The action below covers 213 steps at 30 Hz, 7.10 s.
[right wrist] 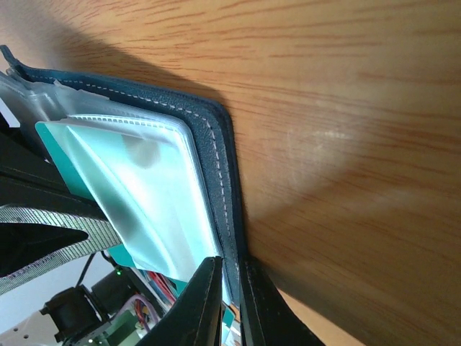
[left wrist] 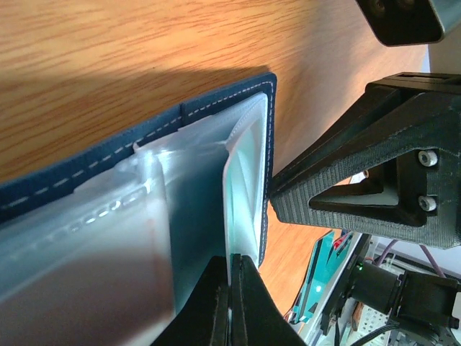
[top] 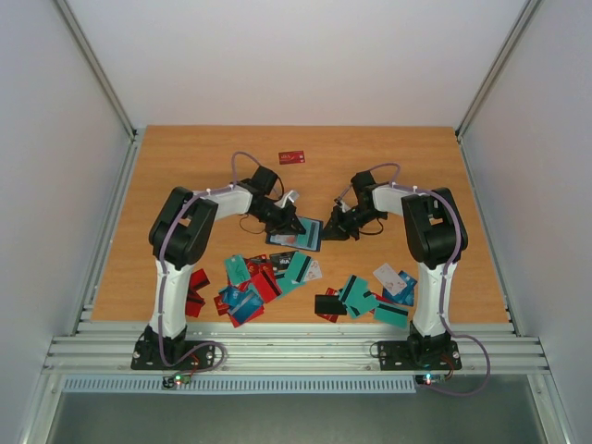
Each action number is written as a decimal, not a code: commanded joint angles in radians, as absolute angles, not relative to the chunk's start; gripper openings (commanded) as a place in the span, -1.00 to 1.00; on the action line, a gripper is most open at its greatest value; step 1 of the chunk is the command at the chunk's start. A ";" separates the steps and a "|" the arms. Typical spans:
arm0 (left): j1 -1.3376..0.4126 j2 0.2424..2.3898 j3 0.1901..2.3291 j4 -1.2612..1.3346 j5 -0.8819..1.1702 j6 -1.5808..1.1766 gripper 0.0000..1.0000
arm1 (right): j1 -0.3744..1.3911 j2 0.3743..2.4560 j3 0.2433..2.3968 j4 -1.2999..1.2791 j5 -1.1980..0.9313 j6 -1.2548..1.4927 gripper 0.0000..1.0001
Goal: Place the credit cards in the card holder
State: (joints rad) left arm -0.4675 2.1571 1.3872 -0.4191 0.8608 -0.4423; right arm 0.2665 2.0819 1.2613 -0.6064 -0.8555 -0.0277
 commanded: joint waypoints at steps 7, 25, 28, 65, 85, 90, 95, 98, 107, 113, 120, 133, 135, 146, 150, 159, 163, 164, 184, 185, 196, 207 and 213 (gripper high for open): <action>-0.497 2.210 1.400 -0.408 0.860 -0.458 -0.99 | 0.278 2.114 1.261 -0.560 -0.866 -0.017 -0.81; -0.508 2.155 1.428 -0.509 0.797 -0.459 -0.65 | 0.278 2.089 1.256 -0.558 -0.868 -0.017 -0.81; -0.508 2.146 1.459 -0.579 0.771 -0.423 -0.61 | 0.278 2.082 1.256 -0.558 -0.867 -0.017 -0.81; -0.528 1.952 1.616 -1.116 0.070 -0.254 0.28 | 0.276 1.975 1.207 -0.533 -0.843 -0.002 -0.81; -0.545 2.113 1.667 -1.054 -0.134 -0.272 -0.02 | 0.277 1.938 1.157 -0.512 -0.836 0.044 -0.80; -0.545 2.129 1.654 -1.027 -0.127 -0.257 -0.20 | 0.277 1.947 1.152 -0.502 -0.845 0.052 -0.79; -0.544 2.126 1.641 -0.996 -0.100 -0.242 -0.58 | 0.278 1.962 1.146 -0.490 -0.863 0.056 -0.73; -0.545 2.117 1.629 -0.977 -0.058 -0.239 -0.78 | 0.278 1.975 1.137 -0.461 -0.890 0.075 -0.67; -0.545 2.100 1.586 -0.945 0.034 -0.286 -0.92 | 0.278 2.013 1.124 -0.419 -0.938 0.098 -0.35; -0.545 2.098 1.576 -0.940 0.065 -0.314 -0.94 | 0.278 1.978 1.119 -0.496 -0.880 0.053 -0.12; -0.545 2.098 1.557 -0.921 0.123 -0.346 -0.97 | 0.279 1.995 1.094 -0.477 -0.888 0.071 -0.08; -0.545 2.097 1.520 -0.896 0.184 -0.351 -0.99 | 0.279 1.980 1.083 -0.323 -1.023 0.135 -0.08; -0.545 2.097 1.525 -0.896 0.196 -0.352 -1.00 | 0.279 1.979 1.081 -0.298 -1.053 0.154 -0.08; -0.545 2.089 1.540 -0.898 0.215 -0.365 -0.99 | 0.289 1.924 1.061 -0.267 -1.071 0.195 -0.12; -0.545 2.090 1.548 -0.902 0.219 -0.368 -1.00 | 0.299 1.923 1.069 -0.253 -1.081 0.208 -0.12; -0.545 2.094 1.554 -0.905 0.210 -0.376 -0.99 | 0.316 1.904 1.090 -0.292 -1.071 0.206 -0.13; -0.545 2.095 1.562 -0.912 0.209 -0.377 -1.00 | 0.325 1.903 1.104 -0.307 -1.069 0.203 -0.14; -0.545 2.095 1.564 -0.913 0.209 -0.377 -0.99 | 0.328 1.904 1.109 -0.309 -1.069 0.202 -0.14; -0.545 2.076 1.570 -0.909 0.242 -0.402 -0.99 | 0.401 1.980 1.241 -0.363 -1.068 0.189 -0.13; -0.545 2.076 1.569 -0.906 0.248 -0.405 -0.99 | 0.404 1.990 1.252 -0.366 -1.069 0.188 -0.13; -0.543 2.054 1.539 -0.839 0.363 -0.443 -1.00 | 0.411 2.086 1.319 -0.335 -1.097 0.211 -0.04; -0.519 2.019 1.475 -0.780 0.409 -0.448 -0.99 | 0.406 2.169 1.352 -0.352 -1.064 0.216 0.02; -0.496 1.983 1.427 -0.738 0.448 -0.464 -0.99 | 0.387 2.181 1.354 -0.385 -1.036 0.182 0.02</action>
State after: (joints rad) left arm -0.5091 2.0434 1.4525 -0.7937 0.3885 -0.4458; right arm 0.4004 2.1555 1.3403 -0.3523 -1.0843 0.2100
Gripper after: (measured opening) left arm 0.058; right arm 0.509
